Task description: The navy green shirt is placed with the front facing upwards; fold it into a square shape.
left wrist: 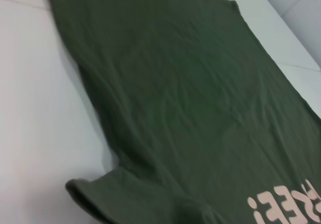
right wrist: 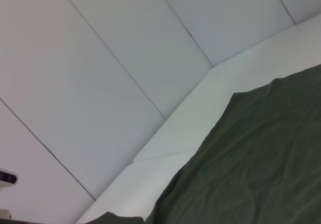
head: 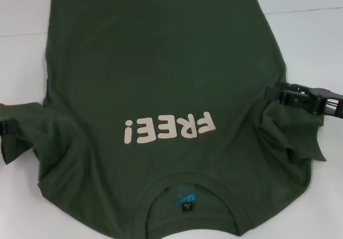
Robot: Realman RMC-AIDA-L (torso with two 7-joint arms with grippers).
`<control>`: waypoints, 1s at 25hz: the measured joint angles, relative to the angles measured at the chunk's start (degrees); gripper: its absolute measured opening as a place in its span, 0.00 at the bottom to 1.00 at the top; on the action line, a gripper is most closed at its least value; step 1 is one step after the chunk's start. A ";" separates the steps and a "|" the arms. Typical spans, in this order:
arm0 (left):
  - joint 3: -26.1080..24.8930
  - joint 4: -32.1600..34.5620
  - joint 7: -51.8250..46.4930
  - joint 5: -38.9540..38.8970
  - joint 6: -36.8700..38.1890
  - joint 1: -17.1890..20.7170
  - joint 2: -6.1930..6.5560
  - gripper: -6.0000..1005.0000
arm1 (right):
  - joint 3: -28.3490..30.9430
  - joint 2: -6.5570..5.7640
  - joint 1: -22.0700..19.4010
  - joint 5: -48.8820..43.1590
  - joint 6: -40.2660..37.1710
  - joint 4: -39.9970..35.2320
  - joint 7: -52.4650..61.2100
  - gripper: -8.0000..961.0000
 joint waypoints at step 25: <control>1.51 2.28 0.29 -5.73 4.44 -1.35 -0.73 0.02 | 0.00 0.15 0.38 0.07 1.04 -0.04 0.26 0.95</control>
